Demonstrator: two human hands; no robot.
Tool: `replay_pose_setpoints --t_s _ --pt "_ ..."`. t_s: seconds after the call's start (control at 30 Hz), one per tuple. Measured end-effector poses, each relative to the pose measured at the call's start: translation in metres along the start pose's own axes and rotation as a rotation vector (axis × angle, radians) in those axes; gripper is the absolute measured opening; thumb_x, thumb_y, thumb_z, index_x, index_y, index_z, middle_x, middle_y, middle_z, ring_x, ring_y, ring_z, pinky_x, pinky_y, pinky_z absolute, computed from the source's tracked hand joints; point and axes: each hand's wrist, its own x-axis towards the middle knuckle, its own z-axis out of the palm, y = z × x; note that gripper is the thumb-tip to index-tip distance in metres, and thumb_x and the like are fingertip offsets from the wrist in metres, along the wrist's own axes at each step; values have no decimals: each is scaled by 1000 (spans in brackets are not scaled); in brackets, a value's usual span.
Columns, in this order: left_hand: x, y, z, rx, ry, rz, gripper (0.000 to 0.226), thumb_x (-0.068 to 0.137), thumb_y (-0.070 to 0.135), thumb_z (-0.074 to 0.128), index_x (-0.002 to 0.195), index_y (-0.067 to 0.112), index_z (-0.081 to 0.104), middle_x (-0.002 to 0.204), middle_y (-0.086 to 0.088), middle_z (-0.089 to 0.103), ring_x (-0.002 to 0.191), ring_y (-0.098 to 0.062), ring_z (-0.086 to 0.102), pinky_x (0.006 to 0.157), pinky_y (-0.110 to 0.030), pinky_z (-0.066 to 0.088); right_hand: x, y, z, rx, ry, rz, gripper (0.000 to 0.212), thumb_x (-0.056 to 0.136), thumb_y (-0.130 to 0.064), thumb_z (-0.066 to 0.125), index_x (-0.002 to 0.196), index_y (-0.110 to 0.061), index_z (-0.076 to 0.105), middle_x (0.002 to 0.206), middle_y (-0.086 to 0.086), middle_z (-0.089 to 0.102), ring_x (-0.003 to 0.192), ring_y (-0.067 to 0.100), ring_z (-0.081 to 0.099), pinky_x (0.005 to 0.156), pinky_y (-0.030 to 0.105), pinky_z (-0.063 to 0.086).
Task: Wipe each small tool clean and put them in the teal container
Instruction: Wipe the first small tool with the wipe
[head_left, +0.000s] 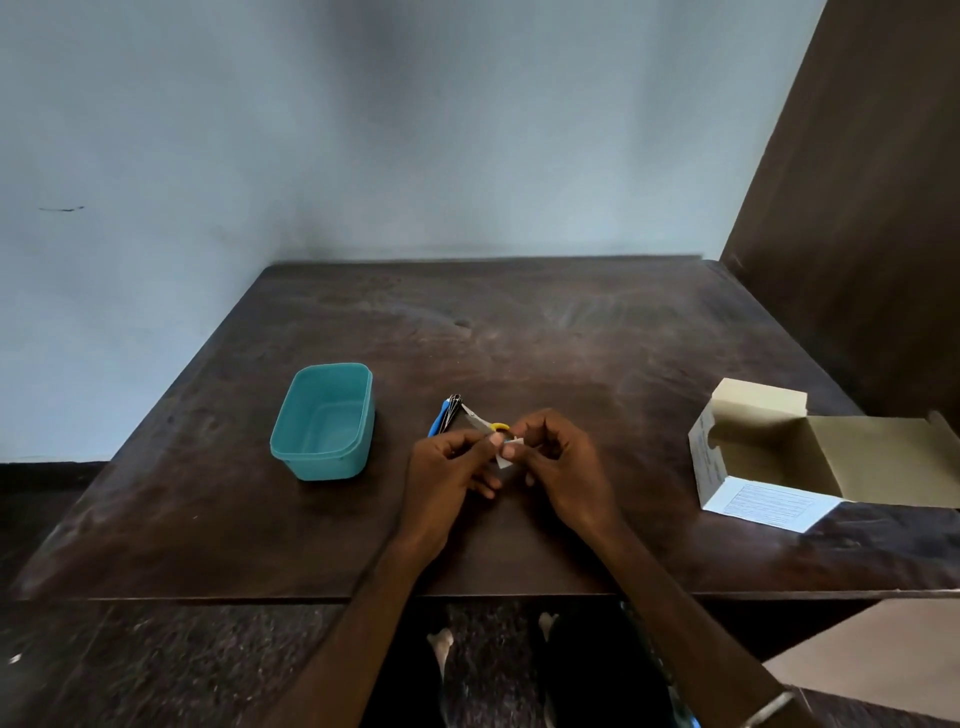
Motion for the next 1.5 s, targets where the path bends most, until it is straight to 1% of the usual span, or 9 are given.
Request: replay_pose_setpoints --t_s 0.13,0.27,0.47,0.7,0.83,0.97,1.17,1.37,1.5 --pt "1 -2 -1 -9 4 -8 20 93 22 65 94 5 76 75 -25 69 62 -30 63 55 -32 53 -1 0 1 -27 -38 17 2 86 -15 74 85 -15 73 80 4 72 55 12 57 51 24 47" --pt "2 -3 0 -21 13 -13 20 93 21 66 93 3 75 76 -21 71 61 -27 64 54 -32 53 -3 -2 -1 2 -28 11 10 87 -10 73 83 -19 75 82 -1 75 54 11 60 54 25 49" --pt "1 -1 -1 -30 38 8 21 92 18 66 89 0 74 73 -25 69 58 -28 63 51 -30 53 -4 1 -4 -20 -69 -5 19 85 -4 73 96 -19 78 86 3 75 54 14 59 57 25 50" --pt "1 0 0 -82 50 12 15 89 11 69 89 -4 69 65 -17 67 53 -24 62 46 -28 52 -4 1 -2 7 -42 14 5 84 -11 77 85 -16 75 78 7 71 54 18 57 52 30 47" --pt "0 0 1 -74 50 21 17 90 10 68 91 -6 69 70 -16 69 55 -24 62 46 -27 52 -3 2 -1 12 -26 20 2 85 -15 77 84 -14 75 79 9 72 56 20 57 52 33 48" --pt "-2 0 1 -69 64 33 18 91 11 68 91 -6 68 73 -16 71 54 -22 63 46 -26 52 -4 1 -3 36 -47 14 8 87 -4 72 93 -6 77 87 9 74 56 15 58 54 26 49" --pt "-4 2 0 -63 78 36 17 91 13 67 94 -4 70 75 -21 72 54 -21 64 47 -25 52 -7 -4 -5 -17 -83 11 17 84 0 73 96 -11 78 89 7 75 56 5 59 55 21 50" --pt "-3 1 0 -46 78 28 14 90 13 69 89 -1 71 71 -20 70 54 -23 64 47 -26 52 -6 -2 -2 3 -36 39 6 84 -13 76 90 -11 77 83 8 74 55 14 56 51 24 46" --pt "-4 2 0 -58 86 43 15 90 12 68 92 -2 71 76 -18 72 54 -21 65 47 -26 52 -7 -2 -4 -10 -57 17 13 87 -5 72 94 -13 78 85 4 75 54 13 56 53 26 48"
